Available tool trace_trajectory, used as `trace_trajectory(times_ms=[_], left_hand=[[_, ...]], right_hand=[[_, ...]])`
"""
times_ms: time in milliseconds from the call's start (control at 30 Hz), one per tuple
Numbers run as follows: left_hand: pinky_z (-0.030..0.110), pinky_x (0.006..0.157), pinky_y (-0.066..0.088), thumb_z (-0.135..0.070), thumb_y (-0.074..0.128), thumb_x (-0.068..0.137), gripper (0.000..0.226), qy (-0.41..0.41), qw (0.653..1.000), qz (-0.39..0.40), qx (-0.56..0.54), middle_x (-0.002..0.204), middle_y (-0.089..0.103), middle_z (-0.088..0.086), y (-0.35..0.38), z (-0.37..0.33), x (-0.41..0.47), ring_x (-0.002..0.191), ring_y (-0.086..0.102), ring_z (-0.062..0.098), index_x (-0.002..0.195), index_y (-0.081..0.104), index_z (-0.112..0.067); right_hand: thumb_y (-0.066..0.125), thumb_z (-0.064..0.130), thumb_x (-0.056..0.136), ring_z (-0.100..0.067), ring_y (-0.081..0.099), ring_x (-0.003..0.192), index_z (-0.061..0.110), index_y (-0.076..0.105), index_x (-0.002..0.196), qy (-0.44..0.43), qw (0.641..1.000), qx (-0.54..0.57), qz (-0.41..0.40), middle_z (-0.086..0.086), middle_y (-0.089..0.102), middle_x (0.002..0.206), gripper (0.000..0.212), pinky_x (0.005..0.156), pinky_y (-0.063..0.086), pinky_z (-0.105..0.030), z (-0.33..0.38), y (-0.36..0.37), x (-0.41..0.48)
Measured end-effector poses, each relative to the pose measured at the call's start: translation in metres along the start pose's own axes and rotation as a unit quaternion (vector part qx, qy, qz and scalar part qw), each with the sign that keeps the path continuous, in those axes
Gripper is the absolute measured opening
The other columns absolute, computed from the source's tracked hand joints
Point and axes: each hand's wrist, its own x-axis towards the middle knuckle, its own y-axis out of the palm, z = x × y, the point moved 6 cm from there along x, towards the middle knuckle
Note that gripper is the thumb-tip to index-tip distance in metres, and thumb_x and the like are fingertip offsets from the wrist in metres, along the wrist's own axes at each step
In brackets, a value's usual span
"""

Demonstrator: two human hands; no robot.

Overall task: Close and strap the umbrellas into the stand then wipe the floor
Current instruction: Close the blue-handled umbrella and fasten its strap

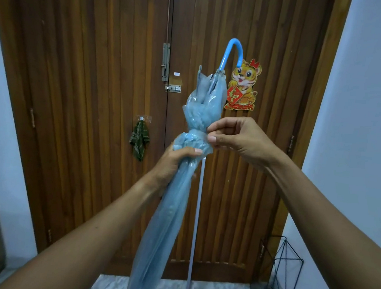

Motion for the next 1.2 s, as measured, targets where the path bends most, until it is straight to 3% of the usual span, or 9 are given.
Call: trace_trajectory(times_ms=[200,300,433,533,667,800,900,1033,1200], left_hand=[[0.033,0.065,0.056,-0.016,0.056,0.092,0.027,-0.013,0.998,0.036,-0.045,0.089,0.067,0.01,0.0,-0.007,-0.003,0.072,0.065,0.022,0.118,0.062,-0.007],[0.035,0.073,0.056,-0.015,0.061,0.09,0.03,-0.023,0.996,0.051,-0.064,0.095,0.067,0.012,0.0,-0.008,-0.003,0.08,0.066,0.024,0.119,0.062,-0.005],[0.039,0.086,0.053,-0.011,0.062,0.088,0.039,0.015,0.997,-0.001,-0.071,0.111,0.066,0.015,-0.006,-0.008,0.005,0.096,0.066,0.026,0.126,0.056,-0.003],[0.037,0.081,0.054,-0.011,0.052,0.094,0.032,0.008,0.993,-0.026,-0.112,0.104,0.069,0.012,-0.002,-0.004,0.006,0.09,0.067,0.025,0.125,0.058,-0.007],[0.033,0.069,0.055,-0.039,0.057,0.094,0.047,0.006,0.996,-0.003,-0.091,0.101,0.069,0.008,0.008,-0.006,0.004,0.084,0.068,0.02,0.131,0.057,-0.01],[0.032,0.07,0.057,-0.021,0.066,0.089,0.051,0.008,0.997,-0.019,-0.076,0.11,0.067,0.013,-0.001,-0.002,0.005,0.091,0.067,0.025,0.135,0.05,-0.006],[0.031,0.067,0.056,-0.013,0.066,0.084,0.046,0.016,0.997,-0.017,-0.08,0.102,0.066,0.014,-0.005,-0.003,0.006,0.082,0.066,0.024,0.127,0.054,0.001],[0.031,0.066,0.057,-0.01,0.068,0.083,0.036,0.022,0.995,-0.016,-0.095,0.094,0.067,0.012,-0.006,-0.002,0.007,0.075,0.066,0.022,0.118,0.06,-0.003],[0.034,0.069,0.056,-0.012,0.067,0.087,0.041,0.014,0.995,-0.024,-0.101,0.098,0.066,0.017,-0.009,0.004,0.009,0.078,0.066,0.025,0.124,0.059,0.005]], right_hand=[[0.074,-0.003,0.084,-0.019,0.07,0.083,-0.008,0.068,0.106,-0.041,0.998,-0.038,0.0,-0.015,0.071,0.093,0.023,0.075,0.061,-0.025,0.012,0.002,-0.001],[0.076,-0.003,0.082,-0.019,0.073,0.086,-0.007,0.069,0.103,-0.046,0.998,-0.039,-0.012,-0.012,0.074,0.091,0.023,0.078,0.061,-0.028,0.013,0.002,-0.002],[0.077,-0.004,0.081,-0.022,0.074,0.088,-0.009,0.069,0.102,-0.06,0.995,-0.037,-0.065,-0.021,0.074,0.097,0.023,0.074,0.06,-0.025,0.015,0.004,-0.004],[0.078,-0.003,0.081,-0.024,0.075,0.089,-0.006,0.071,0.098,-0.07,0.992,-0.059,-0.091,-0.02,0.076,0.094,0.019,0.074,0.06,-0.026,0.011,0.01,-0.004],[0.08,0.001,0.08,-0.02,0.076,0.088,0.001,0.073,0.096,-0.065,0.992,-0.071,-0.084,-0.012,0.077,0.091,0.017,0.075,0.06,-0.027,0.006,0.017,-0.002],[0.08,-0.001,0.08,-0.023,0.076,0.086,-0.001,0.072,0.097,-0.058,0.994,-0.06,-0.068,-0.016,0.076,0.092,0.018,0.076,0.062,-0.031,0.006,0.017,-0.003],[0.077,-0.005,0.08,-0.026,0.075,0.086,-0.011,0.068,0.1,-0.047,0.997,-0.036,-0.052,-0.022,0.074,0.094,0.023,0.074,0.062,-0.03,0.008,0.013,-0.004],[0.077,-0.005,0.08,-0.025,0.075,0.088,-0.015,0.062,0.098,-0.054,0.996,-0.067,-0.04,-0.022,0.074,0.093,0.025,0.074,0.063,-0.032,0.014,0.009,-0.004],[0.071,-0.009,0.085,-0.028,0.073,0.084,0.008,0.046,0.089,-0.069,0.993,-0.084,-0.035,-0.029,0.072,0.09,0.031,0.073,0.063,-0.036,0.015,0.012,-0.003]])
